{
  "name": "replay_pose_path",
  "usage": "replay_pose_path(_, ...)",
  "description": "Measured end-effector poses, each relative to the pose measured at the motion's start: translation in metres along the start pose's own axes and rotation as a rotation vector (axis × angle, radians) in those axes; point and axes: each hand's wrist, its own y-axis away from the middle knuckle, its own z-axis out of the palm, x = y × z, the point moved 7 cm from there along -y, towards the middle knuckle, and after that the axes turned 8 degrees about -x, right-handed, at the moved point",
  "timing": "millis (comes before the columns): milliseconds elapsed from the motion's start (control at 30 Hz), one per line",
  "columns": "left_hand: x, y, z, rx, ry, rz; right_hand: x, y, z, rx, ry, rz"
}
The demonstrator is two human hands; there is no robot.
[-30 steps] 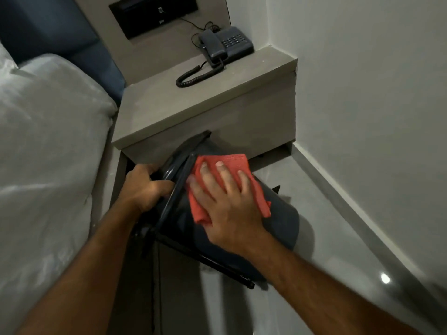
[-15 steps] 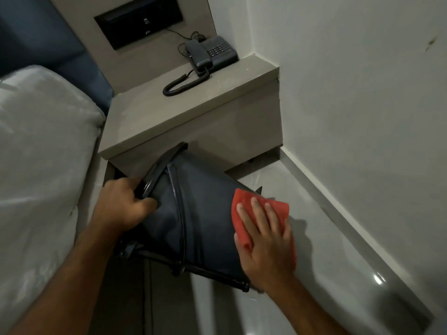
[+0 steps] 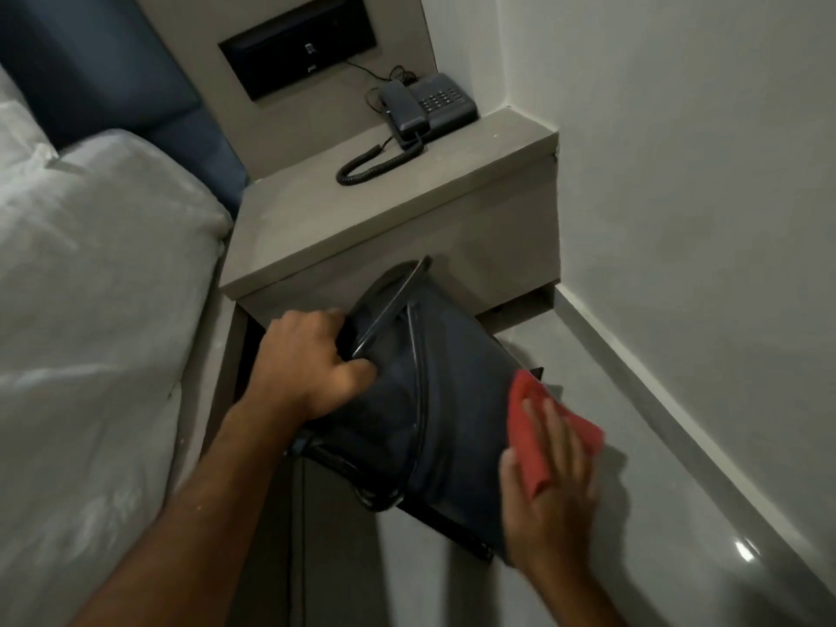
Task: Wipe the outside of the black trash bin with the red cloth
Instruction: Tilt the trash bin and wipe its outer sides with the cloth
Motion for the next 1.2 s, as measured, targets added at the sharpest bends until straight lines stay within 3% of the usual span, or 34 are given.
replay_pose_path(67, -0.001, 0.001, 0.0, 0.002, -0.02, -0.02, 0.027, -0.03, -0.002, -0.056, -0.1, 0.315)
replay_pose_path(133, 0.002, 0.003, 0.0, 0.006, -0.034, -0.027, 0.018, -0.063, -0.003, -0.114, -0.1, 0.406)
replay_pose_path(200, 0.004, 0.003, 0.001, 0.011, -0.021, -0.009, -0.024, -0.091, -0.005, -0.149, -0.14, 0.293)
replay_pose_path(333, 0.009, 0.0, -0.001, 0.042, -0.035, 0.015, -0.101, -0.084, -0.002, -0.077, -0.279, -0.116)
replay_pose_path(433, 0.01, 0.004, 0.0, 0.017, -0.019, 0.05, -0.08, -0.048, 0.005, -0.019, -0.138, -0.292)
replay_pose_path(500, 0.008, 0.01, -0.001, -0.001, 0.024, 0.067, -0.011, -0.038, 0.008, -0.021, -0.105, -0.137)
replay_pose_path(567, 0.01, 0.016, -0.002, 0.006, 0.059, 0.091, 0.066, -0.04, 0.012, -0.107, -0.2, 0.301)
replay_pose_path(600, 0.013, 0.018, -0.002, 0.01, 0.067, 0.103, 0.09, -0.041, 0.015, -0.164, -0.259, 0.531)
replay_pose_path(667, 0.022, 0.019, -0.001, 0.009, 0.07, 0.128, 0.094, -0.052, 0.015, -0.183, -0.336, 0.688)
replay_pose_path(733, 0.028, 0.018, -0.001, 0.011, 0.067, 0.15, 0.055, -0.075, 0.009, -0.148, -0.345, 0.545)
replay_pose_path(833, 0.032, 0.02, -0.002, 0.023, 0.056, 0.174, -0.039, -0.091, -0.01, -0.099, -0.502, 0.149)
replay_pose_path(933, 0.039, 0.026, -0.002, 0.037, 0.069, 0.196, -0.086, -0.056, -0.021, 0.035, -0.214, -0.389)
replay_pose_path(1000, 0.038, 0.028, -0.005, 0.056, 0.109, 0.172, -0.057, -0.011, -0.002, 0.115, 0.056, -0.578)
replay_pose_path(1033, 0.035, 0.029, -0.005, 0.064, 0.128, 0.151, -0.027, 0.011, 0.008, 0.144, 0.181, -0.584)
replay_pose_path(1100, 0.03, 0.031, -0.006, 0.071, 0.152, 0.124, 0.03, 0.043, 0.02, 0.142, 0.251, -0.377)
replay_pose_path(1200, 0.032, 0.033, -0.002, 0.042, 0.139, 0.138, 0.071, 0.041, 0.026, 0.089, -0.178, 0.105)
